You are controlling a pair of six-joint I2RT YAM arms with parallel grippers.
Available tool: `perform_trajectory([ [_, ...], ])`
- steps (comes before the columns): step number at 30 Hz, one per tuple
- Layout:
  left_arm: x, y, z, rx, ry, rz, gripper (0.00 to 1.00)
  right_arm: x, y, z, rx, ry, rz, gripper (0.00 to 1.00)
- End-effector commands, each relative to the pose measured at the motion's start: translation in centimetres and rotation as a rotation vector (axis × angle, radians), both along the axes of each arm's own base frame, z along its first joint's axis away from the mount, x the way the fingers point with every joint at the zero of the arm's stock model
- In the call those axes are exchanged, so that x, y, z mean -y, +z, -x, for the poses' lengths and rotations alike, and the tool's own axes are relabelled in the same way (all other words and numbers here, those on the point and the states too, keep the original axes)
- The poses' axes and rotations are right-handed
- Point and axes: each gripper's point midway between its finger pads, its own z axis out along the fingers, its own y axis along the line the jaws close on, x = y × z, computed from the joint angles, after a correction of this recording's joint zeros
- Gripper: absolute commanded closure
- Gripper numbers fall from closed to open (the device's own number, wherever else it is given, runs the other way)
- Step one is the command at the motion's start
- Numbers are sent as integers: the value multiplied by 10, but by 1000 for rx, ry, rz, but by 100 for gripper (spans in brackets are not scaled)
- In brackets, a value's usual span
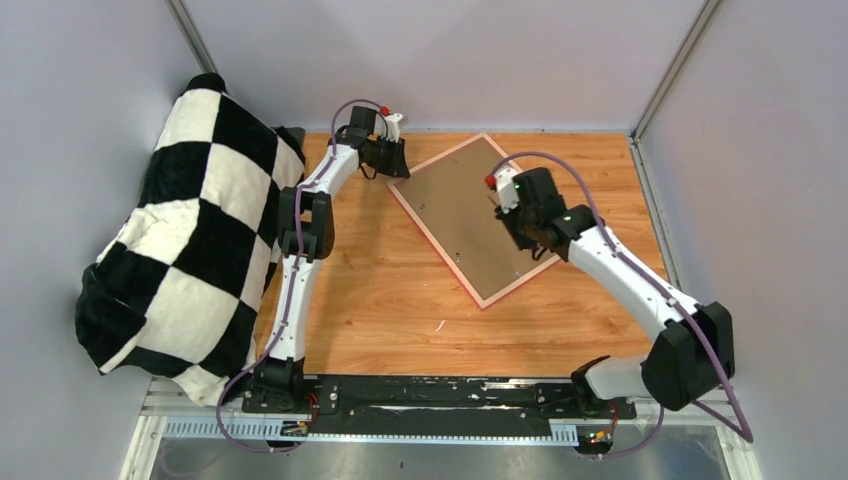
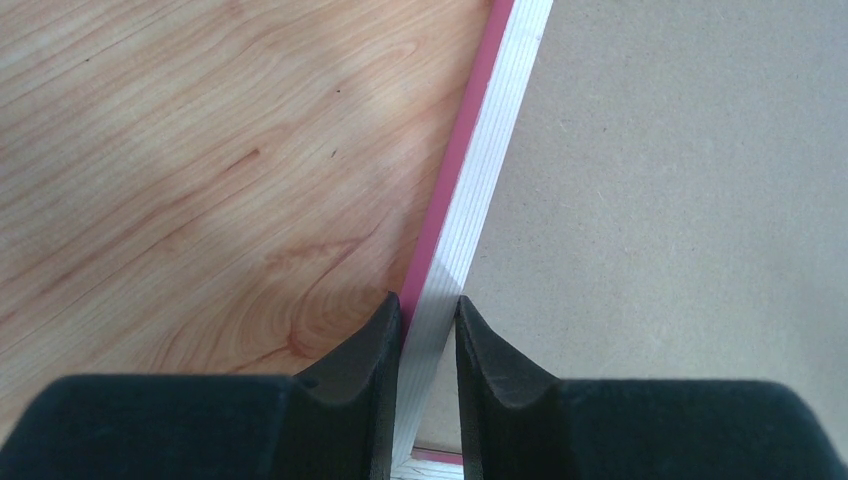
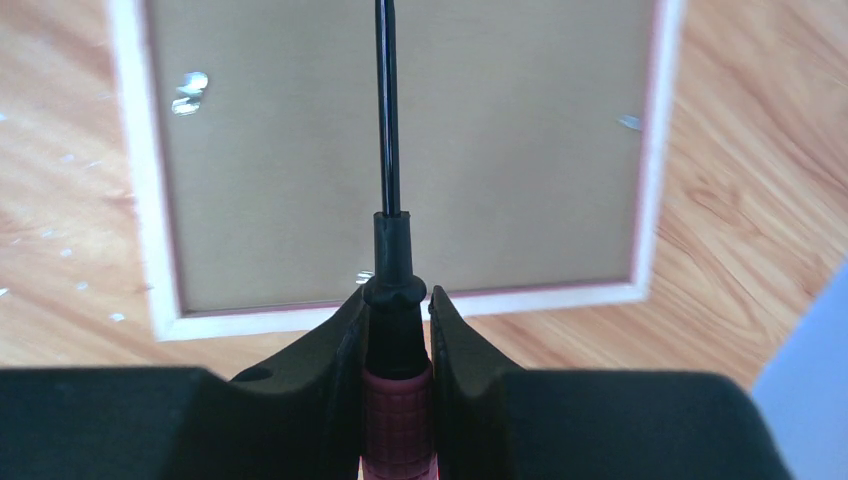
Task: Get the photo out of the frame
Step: Adjust the screwdriver.
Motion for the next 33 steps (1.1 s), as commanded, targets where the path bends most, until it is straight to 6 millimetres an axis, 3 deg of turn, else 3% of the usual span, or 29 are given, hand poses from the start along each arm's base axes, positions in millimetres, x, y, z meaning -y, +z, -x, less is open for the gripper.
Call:
perform_trajectory([
  [1,-3,-44,31,-167,23,-69,100,64,5,-12,21,-175,28,100],
  [4,-3,-43,31,-166,20,-68,99,94,4,-18,24,-261,44,100],
  [19,8,-34,43,-169,-48,-25,100,125,-25,-29,25,-348,179,100],
  [25,-5,-4,54,-158,36,-68,92,128,-25,-29,29,-355,153,100],
  [28,-12,-5,74,-185,46,-84,88,124,-23,-27,32,-339,122,100],
  [33,-22,-4,102,-257,85,-81,67,97,-25,-18,-18,-217,9,100],
])
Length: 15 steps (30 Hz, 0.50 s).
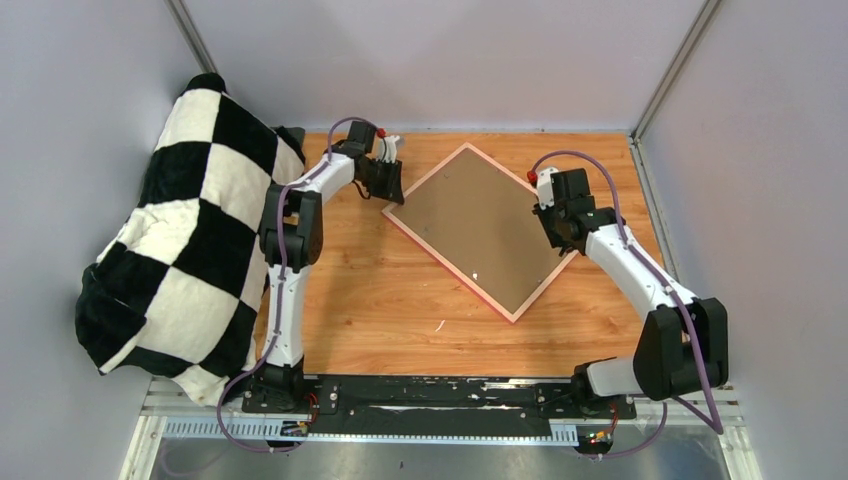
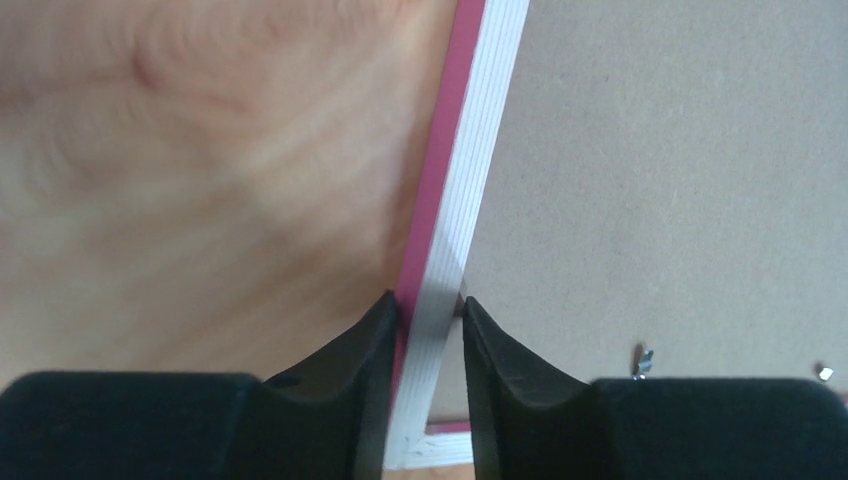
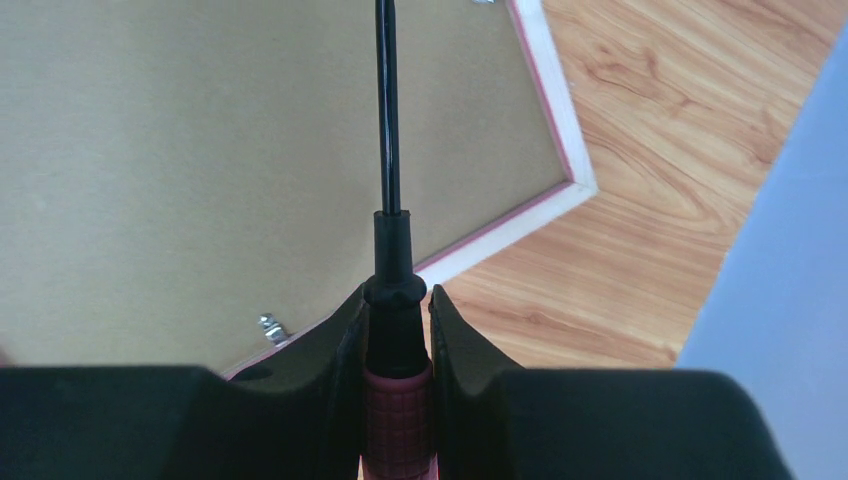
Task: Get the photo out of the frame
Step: Adjust the screwdriver.
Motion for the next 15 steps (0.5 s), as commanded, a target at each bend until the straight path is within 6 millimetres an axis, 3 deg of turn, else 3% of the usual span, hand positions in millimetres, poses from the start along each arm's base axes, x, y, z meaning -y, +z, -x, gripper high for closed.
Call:
perform_trajectory([
  [1,-12,0,28,-101,57,-18,64,-27,-1,15,-41,137,-137,100],
  [4,-14,18,24,-75,77,-4,55,-44,-2,23,-64,216,-207,100],
  [8,-17,45,14,-9,99,-6,46,-49,-3,27,-77,234,-231,100],
  [13,-15,83,-12,120,109,0,36,-61,-9,31,-105,293,-269,100],
  [15,-13,89,-27,166,105,-5,34,-62,-11,31,-114,305,-265,100],
])
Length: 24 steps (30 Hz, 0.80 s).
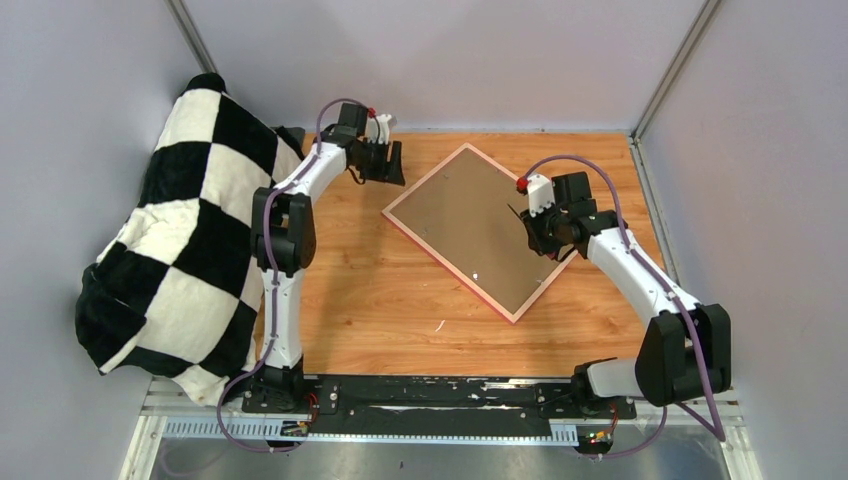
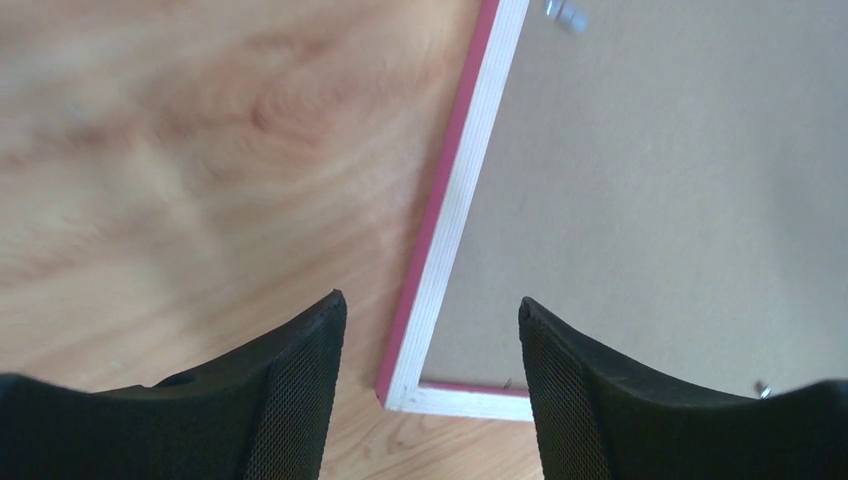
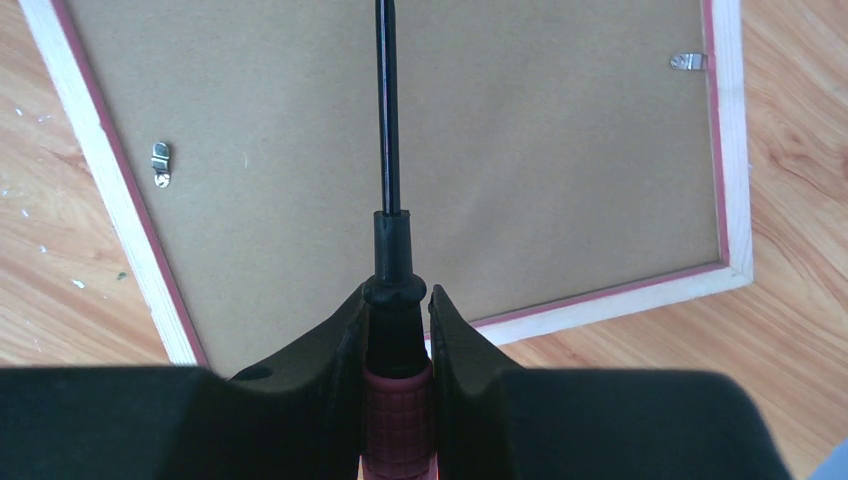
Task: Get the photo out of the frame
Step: Adjust the screwdriver.
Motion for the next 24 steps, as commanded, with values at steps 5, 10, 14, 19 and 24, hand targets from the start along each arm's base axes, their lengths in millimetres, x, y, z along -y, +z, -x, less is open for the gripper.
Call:
perform_trajectory([
  [5,23,48,-56,217,-38,6,31,-12,-10,14,-61,94,-39,100],
  [10,60,46,-41,195,-165,97,31,-29,-8,29,-92,196,-115,100],
  [14,99,79,15,146,-387,327,32,-48,0,47,-133,303,-212,100],
  [19,119,111,91,205,-628,468,28,-69,12,70,-192,428,-338,100],
  [24,128,131,146,273,-810,502,24,-79,22,82,-224,484,-404,100],
])
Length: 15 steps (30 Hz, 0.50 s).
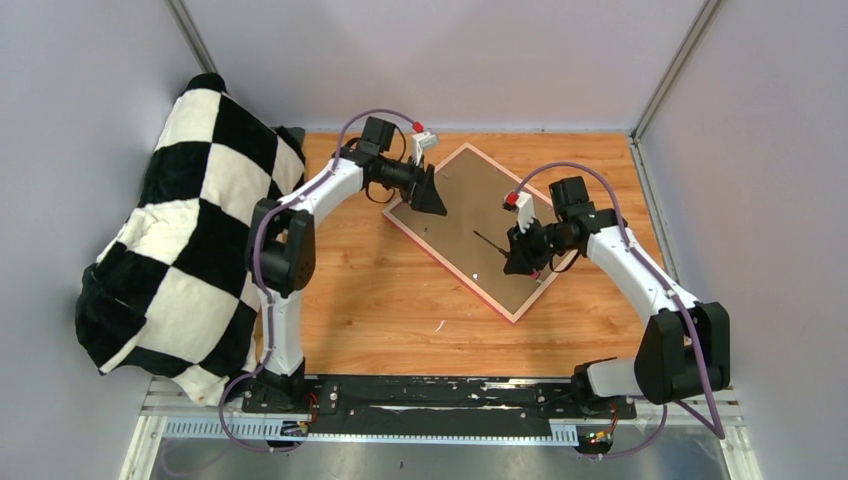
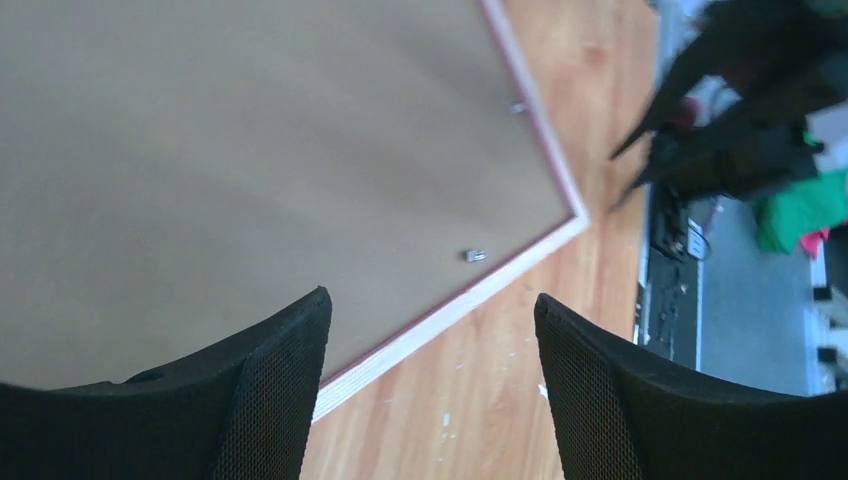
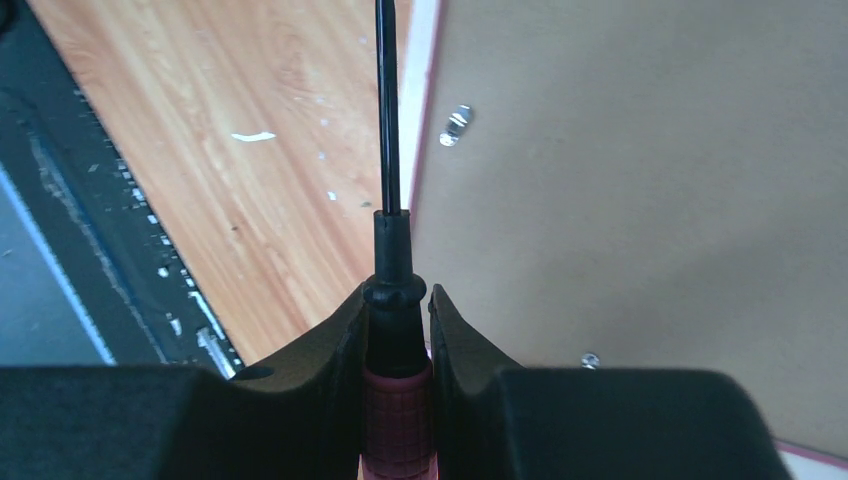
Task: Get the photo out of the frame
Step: Adjust the screwdriver.
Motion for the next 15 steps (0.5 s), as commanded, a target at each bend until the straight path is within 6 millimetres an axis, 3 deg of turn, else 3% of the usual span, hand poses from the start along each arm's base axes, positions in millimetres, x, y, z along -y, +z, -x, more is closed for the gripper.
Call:
perform_trajectory([
  [1,16,66,44,218,-225,152,24,-15,19,20,-38,101,-110,100],
  [8,32,63,90,228,-350,154,24,-23,28,34,-68,160,-174,100],
  [15,44,54,116,286,-423,101,24,-28,37,45,-76,211,-226,100],
])
